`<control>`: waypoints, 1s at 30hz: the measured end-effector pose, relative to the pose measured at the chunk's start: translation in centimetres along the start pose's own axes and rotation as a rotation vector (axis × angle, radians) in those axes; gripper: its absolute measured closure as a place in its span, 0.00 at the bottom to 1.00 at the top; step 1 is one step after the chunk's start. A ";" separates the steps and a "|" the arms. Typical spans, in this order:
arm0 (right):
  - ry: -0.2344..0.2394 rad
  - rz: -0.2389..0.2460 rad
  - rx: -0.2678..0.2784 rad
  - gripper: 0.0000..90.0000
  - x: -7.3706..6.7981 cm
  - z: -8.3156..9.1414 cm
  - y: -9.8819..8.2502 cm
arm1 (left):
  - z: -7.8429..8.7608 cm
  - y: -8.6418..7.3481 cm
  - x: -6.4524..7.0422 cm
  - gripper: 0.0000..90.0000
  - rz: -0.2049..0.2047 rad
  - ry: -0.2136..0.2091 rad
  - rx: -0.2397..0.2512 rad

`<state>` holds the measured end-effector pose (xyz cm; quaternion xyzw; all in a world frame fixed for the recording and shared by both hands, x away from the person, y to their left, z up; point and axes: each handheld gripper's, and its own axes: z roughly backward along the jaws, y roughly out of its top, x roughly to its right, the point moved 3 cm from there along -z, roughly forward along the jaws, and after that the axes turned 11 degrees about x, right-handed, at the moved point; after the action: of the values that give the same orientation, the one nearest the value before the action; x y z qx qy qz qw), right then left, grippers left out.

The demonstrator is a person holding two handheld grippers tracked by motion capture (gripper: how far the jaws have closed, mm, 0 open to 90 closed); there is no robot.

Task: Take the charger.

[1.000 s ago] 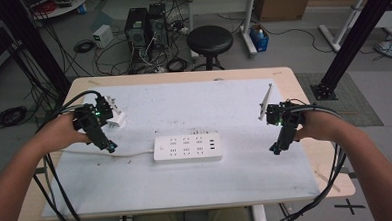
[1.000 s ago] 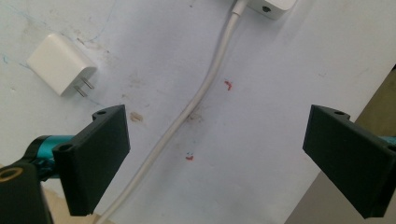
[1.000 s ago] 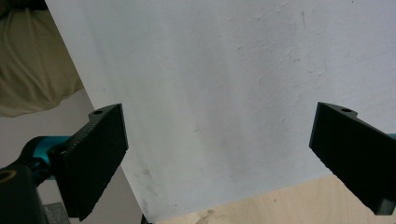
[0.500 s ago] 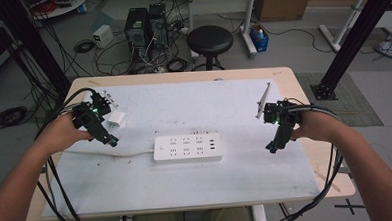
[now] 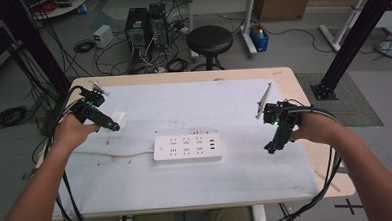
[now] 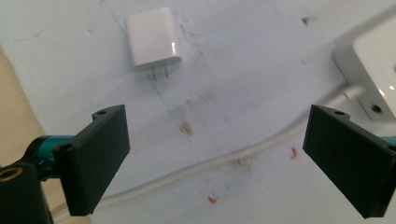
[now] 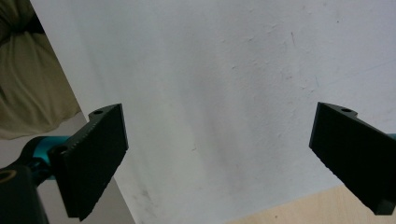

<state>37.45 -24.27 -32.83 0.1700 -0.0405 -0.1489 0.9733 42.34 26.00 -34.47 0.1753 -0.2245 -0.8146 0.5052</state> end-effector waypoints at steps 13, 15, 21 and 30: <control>-0.005 -0.013 0.018 0.04 -0.2 -0.2 0.2 | -5.0 1.5 -1.8 0.08 0.070 0.064 -0.010; -0.006 -0.016 0.016 0.04 -0.1 -0.2 0.2 | -6.2 1.8 -2.2 0.08 0.073 0.060 -0.001; 0.002 -0.018 0.015 0.04 0.0 -0.5 0.4 | -8.6 1.9 -3.1 0.08 0.081 0.058 -0.006; -0.002 -0.032 0.008 0.04 0.4 -0.6 0.4 | -11.2 1.7 -3.8 0.10 0.089 0.039 -0.025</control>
<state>37.99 -23.80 -33.28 0.1743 -0.0394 -0.1646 0.9700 50.98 26.68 -42.69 0.1747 -0.2120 -0.7906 0.5473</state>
